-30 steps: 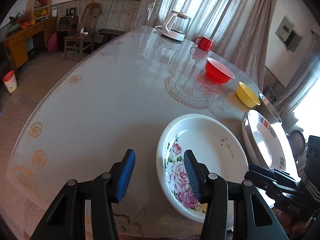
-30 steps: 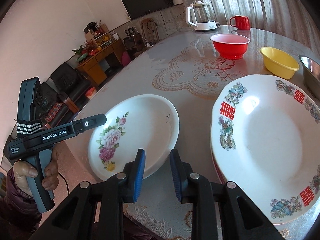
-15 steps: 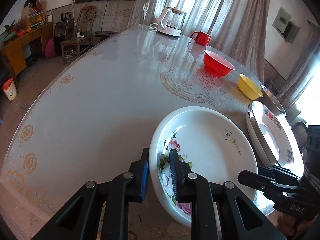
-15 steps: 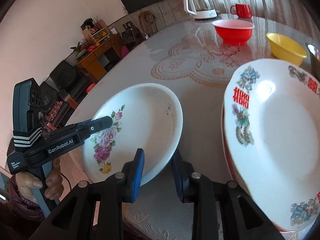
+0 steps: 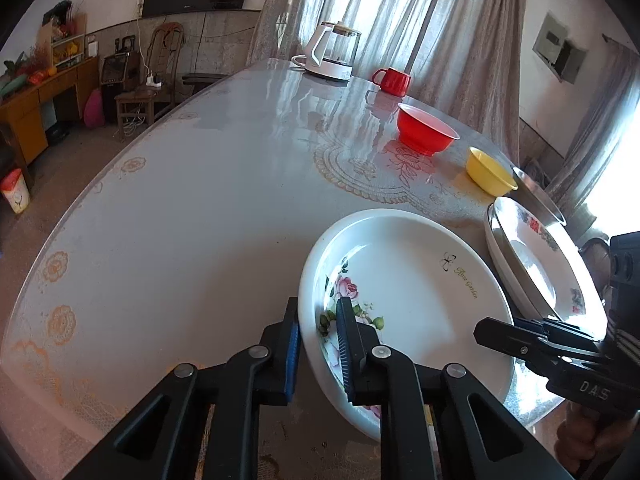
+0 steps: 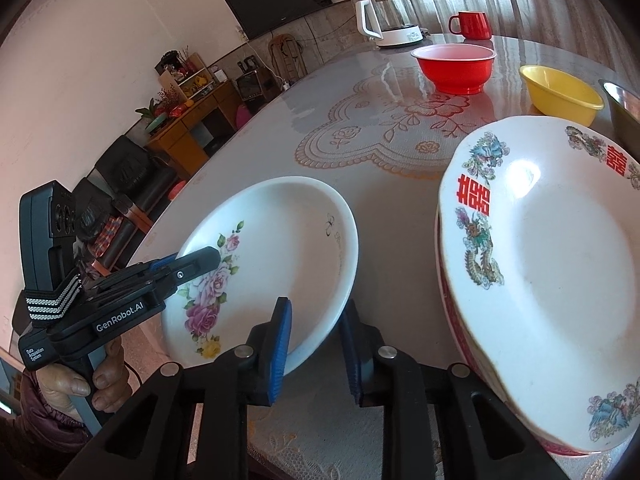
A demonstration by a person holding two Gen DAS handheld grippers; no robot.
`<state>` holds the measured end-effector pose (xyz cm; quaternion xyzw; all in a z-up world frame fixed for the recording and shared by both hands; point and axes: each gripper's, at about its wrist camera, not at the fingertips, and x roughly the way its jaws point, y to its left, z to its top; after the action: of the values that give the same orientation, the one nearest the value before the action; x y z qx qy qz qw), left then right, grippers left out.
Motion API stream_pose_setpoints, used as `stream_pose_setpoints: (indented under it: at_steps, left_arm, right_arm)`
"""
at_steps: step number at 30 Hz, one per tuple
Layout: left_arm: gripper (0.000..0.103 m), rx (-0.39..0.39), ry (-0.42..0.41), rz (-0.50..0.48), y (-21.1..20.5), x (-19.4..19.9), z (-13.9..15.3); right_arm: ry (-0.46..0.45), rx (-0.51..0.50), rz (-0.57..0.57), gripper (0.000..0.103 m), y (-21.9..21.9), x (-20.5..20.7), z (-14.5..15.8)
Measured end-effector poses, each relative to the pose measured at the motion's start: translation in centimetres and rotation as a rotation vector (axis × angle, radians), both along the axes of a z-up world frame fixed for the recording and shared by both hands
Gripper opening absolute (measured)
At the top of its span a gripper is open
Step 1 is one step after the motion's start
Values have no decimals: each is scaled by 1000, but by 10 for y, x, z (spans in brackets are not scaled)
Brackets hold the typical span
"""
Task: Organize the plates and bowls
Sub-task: 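Close the left gripper on the rim of the pink-rose plate, then lift the pink-rose plate with the left gripper over the plate stack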
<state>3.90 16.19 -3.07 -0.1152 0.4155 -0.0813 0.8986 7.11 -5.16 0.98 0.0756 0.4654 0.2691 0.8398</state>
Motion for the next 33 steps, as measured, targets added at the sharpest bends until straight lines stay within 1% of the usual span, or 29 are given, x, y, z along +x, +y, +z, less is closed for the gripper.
stream_pose_setpoints:
  at_steps: [2, 5, 8, 9, 11, 14, 19, 22, 25, 33]
  left_arm:
    - [14, -24, 5, 3, 4, -2, 0]
    - [15, -5, -8, 7, 1, -4, 0]
    - [14, -7, 9, 37, 0, -2, 2]
    - [14, -8, 0, 41, -1, -3, 3]
    - [14, 9, -19, 35, -4, -5, 5]
    - [14, -22, -18, 35, -3, -6, 7]
    - [14, -32, -63, 17, -8, -6, 23]
    - [14, -36, -72, 5, -13, -4, 28]
    - [14, -61, -81, -12, -17, -3, 33]
    - [14, -75, -136, -89, -50, 6, 54]
  right_arm:
    - [-6, -14, 1, 21, 1, 1, 1]
    - [-14, -29, 5, 20, 3, 2, 2]
    - [7, -42, 4, 20, 4, 8, 2]
    - [8, -61, 6, 20, 6, 7, 3]
    - [-20, -99, 15, 19, 9, 3, 5]
    - [-15, -75, 4, 17, 3, 4, 5]
    - [-76, -64, -19, 15, -5, 1, 21]
    - [-69, -45, -39, 15, -11, 0, 23]
    - [-83, -32, -58, 15, -18, -5, 29]
    - [-126, 1, -160, 15, -49, -9, 53]
